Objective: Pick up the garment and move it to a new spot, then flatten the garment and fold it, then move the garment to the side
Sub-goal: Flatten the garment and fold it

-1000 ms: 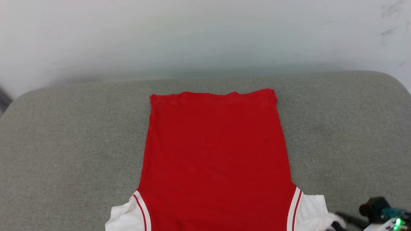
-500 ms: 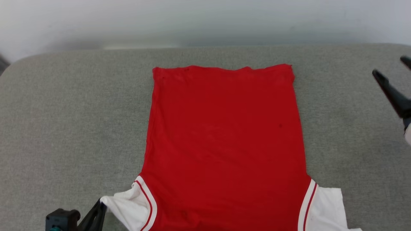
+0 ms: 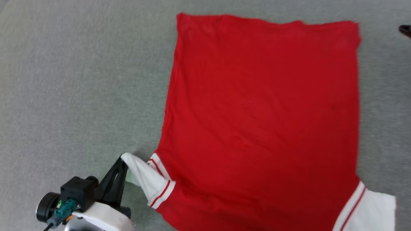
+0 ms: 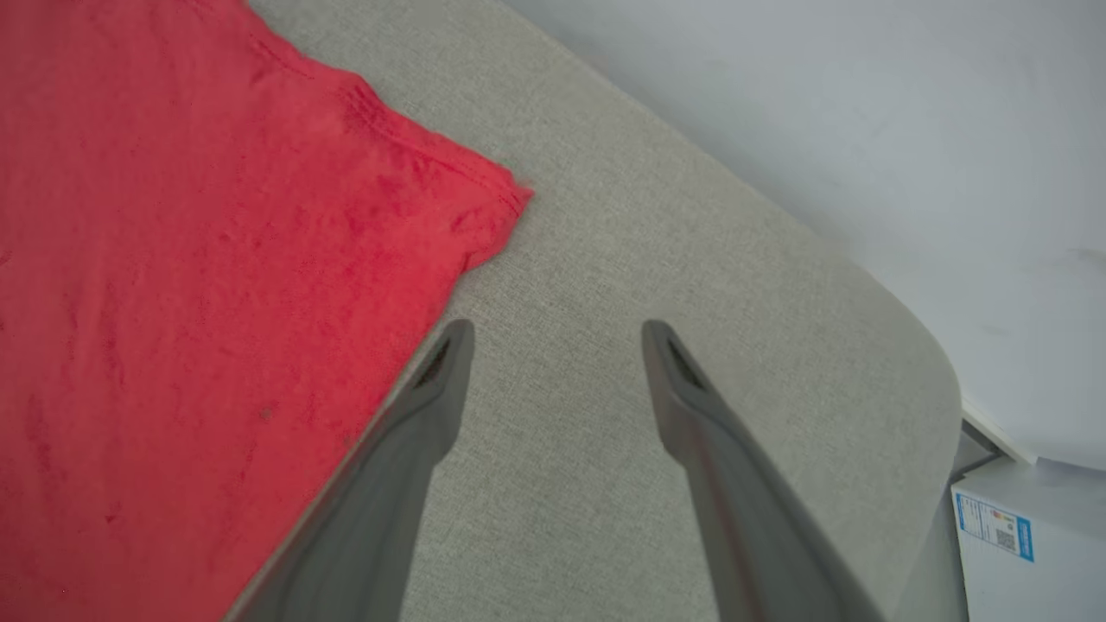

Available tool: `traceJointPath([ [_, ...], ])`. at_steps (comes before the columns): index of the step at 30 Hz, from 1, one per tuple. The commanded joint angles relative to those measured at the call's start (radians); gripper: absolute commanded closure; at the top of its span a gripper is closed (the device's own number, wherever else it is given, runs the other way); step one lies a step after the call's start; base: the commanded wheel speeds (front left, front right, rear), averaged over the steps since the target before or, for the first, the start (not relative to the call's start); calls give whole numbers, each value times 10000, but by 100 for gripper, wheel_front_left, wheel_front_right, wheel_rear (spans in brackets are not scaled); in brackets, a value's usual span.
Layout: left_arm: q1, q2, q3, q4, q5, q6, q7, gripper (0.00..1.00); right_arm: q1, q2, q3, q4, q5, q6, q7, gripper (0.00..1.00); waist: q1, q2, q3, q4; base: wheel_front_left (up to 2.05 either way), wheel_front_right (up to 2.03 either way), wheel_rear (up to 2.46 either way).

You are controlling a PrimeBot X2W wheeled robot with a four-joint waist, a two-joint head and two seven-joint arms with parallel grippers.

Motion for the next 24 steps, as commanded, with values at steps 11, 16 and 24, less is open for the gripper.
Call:
traceJointPath([
  [11,-803,-879,18,-65,724,-285,-25,100,-1323,759,-11,2176,-138,-7,1870,0,-3,-1,1934,1535,0,0,0],
  [16,-917,-1223,157,224,858,-463,-24,100,-476,781,476,2553,-268,-6,1911,0,-3,-1,2193,1674,0,0,0],
  [24,-831,-1466,426,635,1090,-687,-16,100,-212,906,699,2510,-55,-6,1012,100,-3,-1,1819,1495,0,0,0],
])
